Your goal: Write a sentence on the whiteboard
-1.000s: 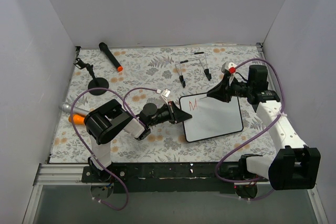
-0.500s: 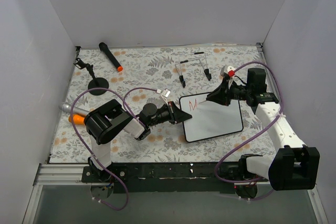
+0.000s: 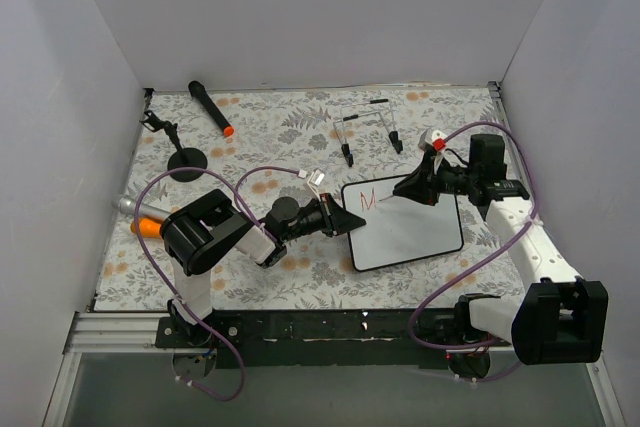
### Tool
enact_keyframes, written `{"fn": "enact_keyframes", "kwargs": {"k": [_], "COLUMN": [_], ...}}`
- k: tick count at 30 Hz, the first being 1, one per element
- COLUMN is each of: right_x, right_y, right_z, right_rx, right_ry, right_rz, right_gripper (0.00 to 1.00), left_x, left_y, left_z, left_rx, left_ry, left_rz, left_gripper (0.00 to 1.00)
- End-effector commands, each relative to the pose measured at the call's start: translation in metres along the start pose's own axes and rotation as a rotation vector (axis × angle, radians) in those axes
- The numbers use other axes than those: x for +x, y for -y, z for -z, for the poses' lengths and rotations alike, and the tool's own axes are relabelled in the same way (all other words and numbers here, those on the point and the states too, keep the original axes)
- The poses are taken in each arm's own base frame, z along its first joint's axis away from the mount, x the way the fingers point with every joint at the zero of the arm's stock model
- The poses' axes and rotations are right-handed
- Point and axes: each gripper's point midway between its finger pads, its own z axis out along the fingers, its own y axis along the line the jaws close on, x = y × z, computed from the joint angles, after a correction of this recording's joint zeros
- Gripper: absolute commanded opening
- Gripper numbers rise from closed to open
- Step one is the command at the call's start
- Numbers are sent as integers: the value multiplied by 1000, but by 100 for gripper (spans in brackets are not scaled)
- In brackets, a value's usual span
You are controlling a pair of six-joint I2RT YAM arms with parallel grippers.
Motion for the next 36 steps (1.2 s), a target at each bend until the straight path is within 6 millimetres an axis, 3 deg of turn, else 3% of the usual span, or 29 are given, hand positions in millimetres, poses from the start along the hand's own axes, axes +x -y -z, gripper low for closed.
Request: {"fn": "enact_keyframes", "kwargs": {"k": [1, 19, 36], "right_x": [0, 14, 1], "right_y": [4, 18, 39], "right_z": [0, -15, -8], "right_rx": [13, 13, 117], "right_ry": [3, -33, -17], "right_rz": [37, -5, 10], "right_gripper": [1, 1, 1], "left_x": [-19, -17, -14], "left_y": [32, 34, 33], "left_z": [-2, -5, -6], "left_rx": [114, 118, 126], "left_ry": [58, 49, 46], "left_rz": [-73, -78, -70], "left_gripper": [0, 0, 0]}}
